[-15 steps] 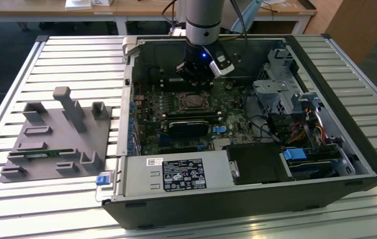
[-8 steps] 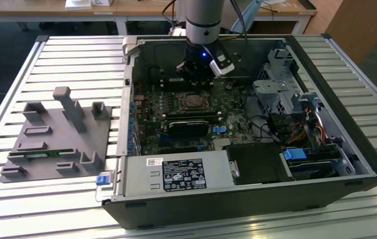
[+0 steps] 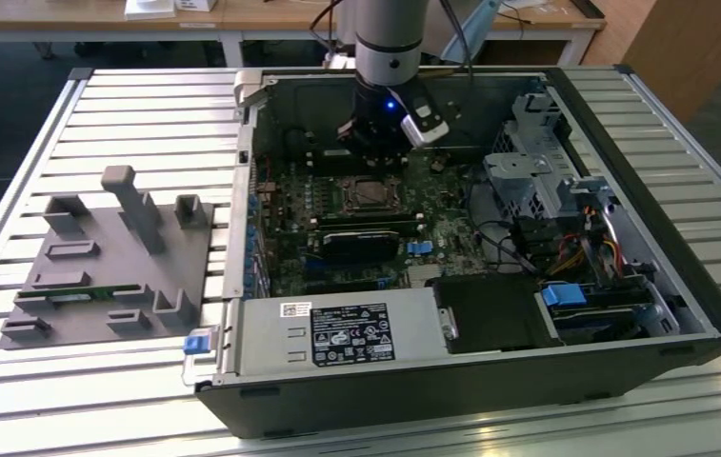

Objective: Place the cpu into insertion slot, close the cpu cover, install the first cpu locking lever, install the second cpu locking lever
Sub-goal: 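Install the first cpu locking lever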

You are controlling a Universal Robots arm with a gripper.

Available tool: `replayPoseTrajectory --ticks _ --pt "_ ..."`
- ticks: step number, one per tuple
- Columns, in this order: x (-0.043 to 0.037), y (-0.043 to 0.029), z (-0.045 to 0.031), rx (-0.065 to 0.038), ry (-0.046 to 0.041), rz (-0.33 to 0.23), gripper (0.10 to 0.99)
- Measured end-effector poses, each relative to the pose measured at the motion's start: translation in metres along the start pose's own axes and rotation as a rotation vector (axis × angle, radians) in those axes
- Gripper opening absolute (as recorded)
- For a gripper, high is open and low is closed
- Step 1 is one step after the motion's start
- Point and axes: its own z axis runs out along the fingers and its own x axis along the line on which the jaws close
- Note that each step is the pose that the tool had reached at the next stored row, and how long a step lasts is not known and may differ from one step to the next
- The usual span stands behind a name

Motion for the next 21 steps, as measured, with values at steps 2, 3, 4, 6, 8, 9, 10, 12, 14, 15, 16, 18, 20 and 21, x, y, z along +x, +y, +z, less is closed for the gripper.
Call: replayPoseTrajectory --ticks 2,3,4,6,8,9,10,12,14,15,16,18,20,21 --pt "-0.0002 0.0003 0.0018 0.001 0.0003 0.0 0.106" --pt "-0.0003 0.0004 0.0025 0.001 0.0002 0.0 0.106" --pt "-0.0004 0.0006 0.0031 0.0 0.0 0.0 0.106" --pt "-0.0005 0.0007 0.0032 -0.001 -0.0002 0.0 0.106" --pt "-0.0005 0.0011 0.0031 -0.001 0.0 0.0 0.106" --pt "-0.0004 0.0012 0.0029 -0.002 0.0001 0.0 0.106" --pt "-0.0005 0.0016 0.0027 -0.003 0.0003 0.0 0.106" --pt "-0.0007 0.0019 0.0017 -0.006 -0.0006 0.0 0.106" --pt "-0.0009 0.0023 -0.0005 -0.009 -0.0016 0.0 0.106" --pt "-0.0009 0.0022 -0.0024 -0.008 -0.001 0.0 0.106" --pt "-0.0009 0.0021 -0.0047 -0.007 -0.0006 0.0 0.106" --pt "-0.0011 0.0022 -0.0096 -0.007 -0.0008 0.0 0.106" --pt "-0.0012 0.0023 -0.0151 -0.007 -0.0006 0.0 0.106" --pt "-0.0013 0.0024 -0.0164 -0.007 -0.0006 0.0 0.106"
